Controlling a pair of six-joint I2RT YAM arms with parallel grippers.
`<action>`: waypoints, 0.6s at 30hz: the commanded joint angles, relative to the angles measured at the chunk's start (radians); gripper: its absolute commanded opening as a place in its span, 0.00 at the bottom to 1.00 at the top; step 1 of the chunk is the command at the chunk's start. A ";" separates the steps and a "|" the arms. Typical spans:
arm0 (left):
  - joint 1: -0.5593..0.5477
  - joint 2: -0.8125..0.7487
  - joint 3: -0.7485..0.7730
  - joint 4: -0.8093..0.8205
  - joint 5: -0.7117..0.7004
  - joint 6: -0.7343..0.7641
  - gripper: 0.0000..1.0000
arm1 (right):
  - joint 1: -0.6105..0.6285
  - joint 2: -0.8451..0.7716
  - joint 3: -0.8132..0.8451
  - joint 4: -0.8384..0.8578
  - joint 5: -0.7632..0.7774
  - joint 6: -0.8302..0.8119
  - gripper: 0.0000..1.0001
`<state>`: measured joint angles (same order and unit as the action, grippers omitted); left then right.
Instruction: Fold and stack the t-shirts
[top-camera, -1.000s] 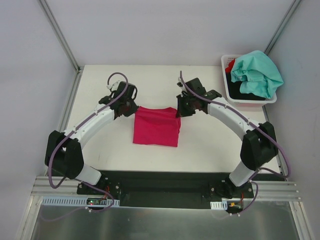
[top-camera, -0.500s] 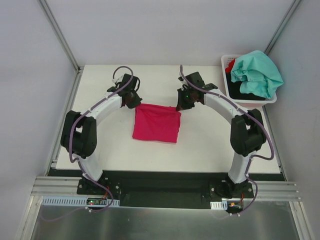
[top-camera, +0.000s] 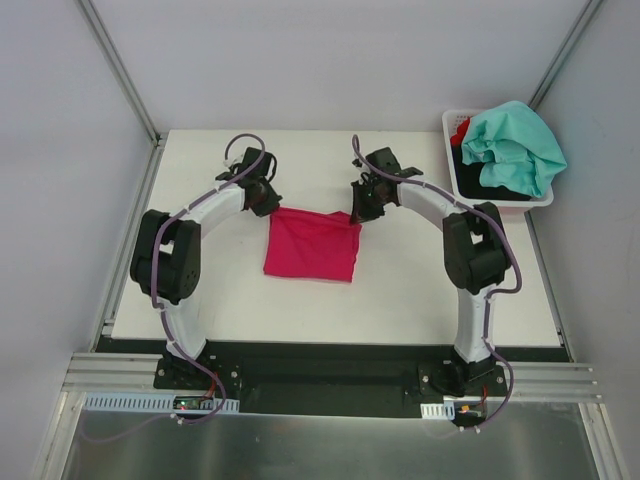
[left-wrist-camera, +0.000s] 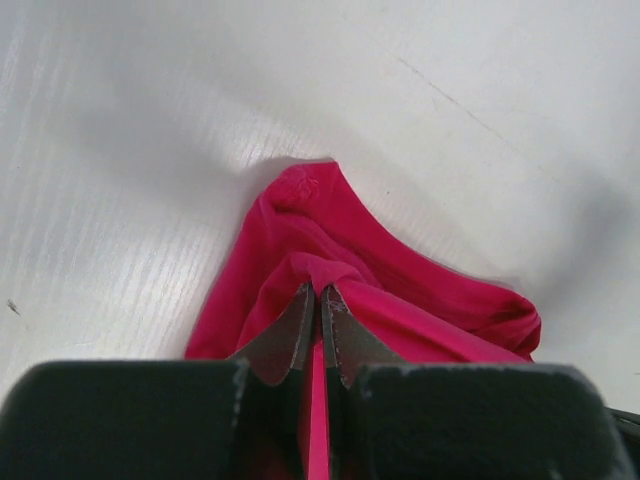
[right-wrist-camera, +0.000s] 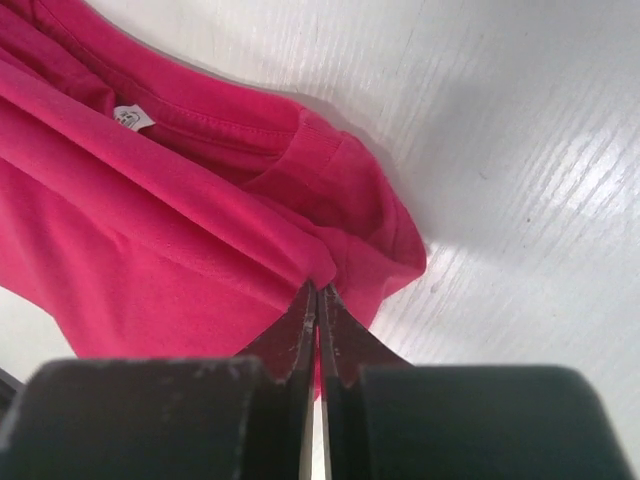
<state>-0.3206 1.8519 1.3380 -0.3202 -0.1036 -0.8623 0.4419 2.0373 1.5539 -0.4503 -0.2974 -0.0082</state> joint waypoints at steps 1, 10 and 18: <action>0.025 0.004 -0.003 0.047 -0.036 0.048 0.00 | -0.012 0.004 0.019 0.067 0.010 -0.096 0.02; 0.046 0.047 0.018 0.184 -0.070 0.135 0.52 | -0.032 0.083 0.138 0.119 -0.026 -0.162 0.48; 0.049 0.035 0.097 0.251 -0.166 0.230 0.99 | -0.037 0.107 0.300 0.142 -0.028 -0.231 0.73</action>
<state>-0.2729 1.9076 1.3437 -0.1333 -0.1989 -0.7189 0.4049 2.1548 1.7214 -0.3359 -0.3042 -0.1848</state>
